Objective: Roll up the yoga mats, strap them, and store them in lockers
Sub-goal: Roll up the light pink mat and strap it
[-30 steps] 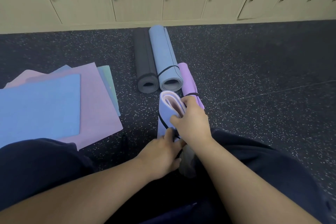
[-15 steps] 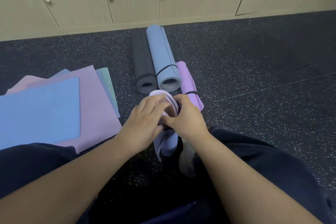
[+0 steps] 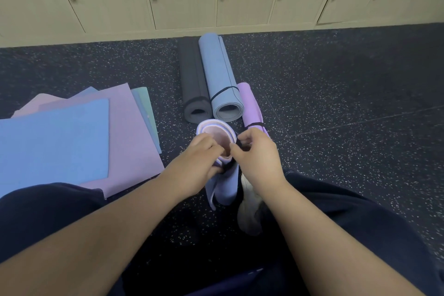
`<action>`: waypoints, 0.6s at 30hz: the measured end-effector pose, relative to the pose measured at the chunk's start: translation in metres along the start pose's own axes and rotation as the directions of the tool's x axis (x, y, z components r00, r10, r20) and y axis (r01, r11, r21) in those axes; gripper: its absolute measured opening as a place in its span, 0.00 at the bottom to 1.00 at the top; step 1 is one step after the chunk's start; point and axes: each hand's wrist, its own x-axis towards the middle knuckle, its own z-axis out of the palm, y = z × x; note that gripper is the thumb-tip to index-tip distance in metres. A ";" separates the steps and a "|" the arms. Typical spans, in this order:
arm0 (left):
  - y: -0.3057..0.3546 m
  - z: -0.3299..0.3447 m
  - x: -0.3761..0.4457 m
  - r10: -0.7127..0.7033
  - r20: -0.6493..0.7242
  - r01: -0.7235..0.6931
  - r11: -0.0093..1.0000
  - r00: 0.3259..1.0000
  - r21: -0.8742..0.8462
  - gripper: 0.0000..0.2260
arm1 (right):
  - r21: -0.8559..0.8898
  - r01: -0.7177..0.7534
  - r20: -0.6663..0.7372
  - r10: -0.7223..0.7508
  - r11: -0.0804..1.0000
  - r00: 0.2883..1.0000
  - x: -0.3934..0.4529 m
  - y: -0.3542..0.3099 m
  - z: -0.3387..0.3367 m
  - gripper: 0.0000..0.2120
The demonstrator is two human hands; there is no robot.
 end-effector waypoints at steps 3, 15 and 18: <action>0.000 0.004 0.001 -0.002 -0.011 0.002 0.999 1.000 0.034 0.10 | -0.041 -0.008 0.003 0.008 0.999 1.000 0.001 0.003 0.001 0.03; -0.006 0.000 0.007 -0.032 0.002 0.032 0.999 0.999 -0.040 0.10 | -0.047 -0.001 0.038 0.002 0.999 0.999 0.007 0.002 0.001 0.03; -0.007 -0.004 0.007 -0.047 0.027 0.048 0.998 0.999 -0.033 0.10 | -0.009 0.011 0.006 -0.011 1.000 1.000 0.005 0.000 -0.003 0.02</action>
